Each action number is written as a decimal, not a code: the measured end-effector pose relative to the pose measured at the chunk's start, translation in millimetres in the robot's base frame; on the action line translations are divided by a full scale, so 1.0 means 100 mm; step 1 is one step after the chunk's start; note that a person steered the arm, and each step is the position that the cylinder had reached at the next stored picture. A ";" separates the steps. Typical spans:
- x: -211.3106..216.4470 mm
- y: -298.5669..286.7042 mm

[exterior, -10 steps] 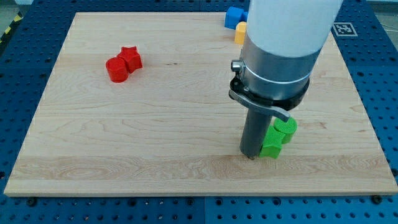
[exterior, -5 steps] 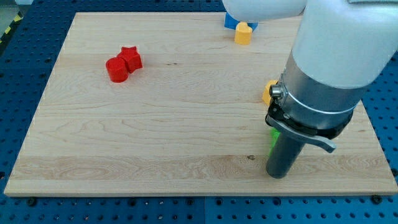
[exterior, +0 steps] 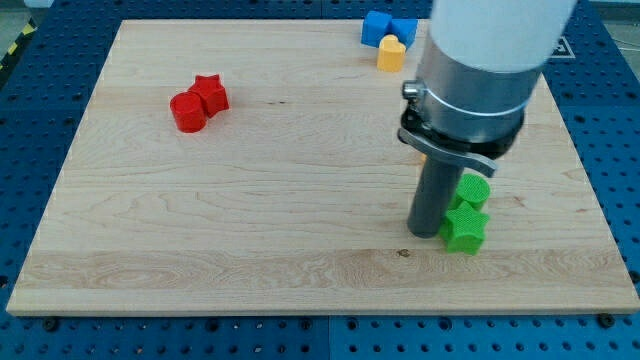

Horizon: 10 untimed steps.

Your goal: Push the green star along with the green circle into the yellow hexagon

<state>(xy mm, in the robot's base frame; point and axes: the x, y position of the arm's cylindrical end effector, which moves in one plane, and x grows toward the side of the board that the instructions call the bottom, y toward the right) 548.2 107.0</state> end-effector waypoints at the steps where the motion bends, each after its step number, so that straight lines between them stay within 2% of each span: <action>1: 0.23 0.15; 3: 0.70 0.39; 5: 0.69 0.43; 8: 0.32 0.36; 10: -0.08 0.21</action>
